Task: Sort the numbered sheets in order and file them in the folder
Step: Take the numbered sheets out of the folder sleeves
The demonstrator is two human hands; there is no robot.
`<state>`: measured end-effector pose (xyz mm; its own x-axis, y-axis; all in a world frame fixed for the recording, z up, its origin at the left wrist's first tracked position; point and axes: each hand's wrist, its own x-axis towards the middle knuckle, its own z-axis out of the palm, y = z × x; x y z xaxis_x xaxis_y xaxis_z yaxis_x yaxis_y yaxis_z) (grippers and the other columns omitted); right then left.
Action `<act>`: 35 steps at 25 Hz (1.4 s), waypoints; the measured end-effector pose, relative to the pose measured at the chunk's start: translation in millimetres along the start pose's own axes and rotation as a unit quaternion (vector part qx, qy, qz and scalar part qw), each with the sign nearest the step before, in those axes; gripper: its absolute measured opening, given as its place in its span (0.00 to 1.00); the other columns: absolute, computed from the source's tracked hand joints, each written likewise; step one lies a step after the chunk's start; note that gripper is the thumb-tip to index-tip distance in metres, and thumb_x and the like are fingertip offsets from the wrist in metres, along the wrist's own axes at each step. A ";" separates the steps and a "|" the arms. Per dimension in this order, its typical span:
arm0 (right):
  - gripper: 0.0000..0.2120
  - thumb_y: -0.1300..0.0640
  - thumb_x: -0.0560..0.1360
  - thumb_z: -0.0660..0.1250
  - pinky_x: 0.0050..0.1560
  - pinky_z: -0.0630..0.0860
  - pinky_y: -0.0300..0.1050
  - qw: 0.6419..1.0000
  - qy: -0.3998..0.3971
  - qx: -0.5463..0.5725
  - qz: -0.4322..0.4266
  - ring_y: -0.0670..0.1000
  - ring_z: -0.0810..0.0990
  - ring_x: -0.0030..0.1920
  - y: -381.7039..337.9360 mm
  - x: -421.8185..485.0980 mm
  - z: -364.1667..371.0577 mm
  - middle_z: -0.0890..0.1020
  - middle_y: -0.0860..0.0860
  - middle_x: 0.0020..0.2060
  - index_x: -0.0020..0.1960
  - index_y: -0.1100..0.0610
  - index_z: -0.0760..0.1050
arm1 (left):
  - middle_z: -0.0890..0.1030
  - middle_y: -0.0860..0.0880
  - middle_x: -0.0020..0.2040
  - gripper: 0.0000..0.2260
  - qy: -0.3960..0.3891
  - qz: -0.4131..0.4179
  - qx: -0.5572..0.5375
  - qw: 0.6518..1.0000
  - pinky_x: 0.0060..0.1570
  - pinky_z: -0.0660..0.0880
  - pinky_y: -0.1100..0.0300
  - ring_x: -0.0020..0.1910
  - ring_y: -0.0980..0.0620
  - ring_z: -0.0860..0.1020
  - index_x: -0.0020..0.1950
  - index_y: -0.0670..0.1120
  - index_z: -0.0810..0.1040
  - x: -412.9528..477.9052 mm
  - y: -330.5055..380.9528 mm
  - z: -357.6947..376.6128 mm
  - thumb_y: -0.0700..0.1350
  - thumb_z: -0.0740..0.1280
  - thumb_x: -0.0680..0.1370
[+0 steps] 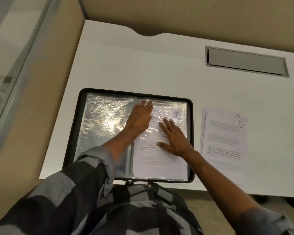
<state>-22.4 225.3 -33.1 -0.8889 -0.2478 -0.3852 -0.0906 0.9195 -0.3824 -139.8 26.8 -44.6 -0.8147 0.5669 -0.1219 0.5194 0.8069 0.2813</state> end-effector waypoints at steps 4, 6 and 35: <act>0.23 0.52 0.80 0.69 0.69 0.71 0.55 0.982 0.180 0.044 0.032 0.60 0.76 0.69 -8.0 20.6 -32.6 0.76 0.58 0.71 0.72 0.59 0.74 | 0.84 0.44 0.61 0.07 0.132 0.007 -0.121 0.984 0.71 0.66 0.59 0.67 0.42 0.78 0.54 0.43 0.86 -2.7 -15.1 25.9 0.41 0.73 0.77; 0.16 0.59 0.80 0.68 0.64 0.74 0.52 0.972 0.224 0.071 0.018 0.60 0.80 0.63 -14.4 41.6 -61.1 0.81 0.59 0.64 0.68 0.61 0.77 | 0.86 0.46 0.56 0.05 0.173 -0.019 -0.173 0.969 0.68 0.69 0.61 0.63 0.46 0.80 0.50 0.45 0.87 -8.9 -16.1 25.6 0.42 0.77 0.75; 0.12 0.60 0.71 0.79 0.46 0.83 0.43 0.939 -0.318 0.105 0.078 0.51 0.82 0.46 28.8 198.5 -151.9 0.85 0.54 0.47 0.54 0.53 0.84 | 0.81 0.47 0.51 0.04 0.189 0.008 -0.209 0.959 0.52 0.77 0.53 0.53 0.49 0.78 0.54 0.43 0.79 -27.1 -8.1 2.5 0.43 0.68 0.81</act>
<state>-269.7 249.0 7.0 -0.4295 -0.3089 -0.8486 0.1685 0.8958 -0.4113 -121.2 5.3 -45.9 -0.8839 0.4139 0.2177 0.4483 0.6171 0.6467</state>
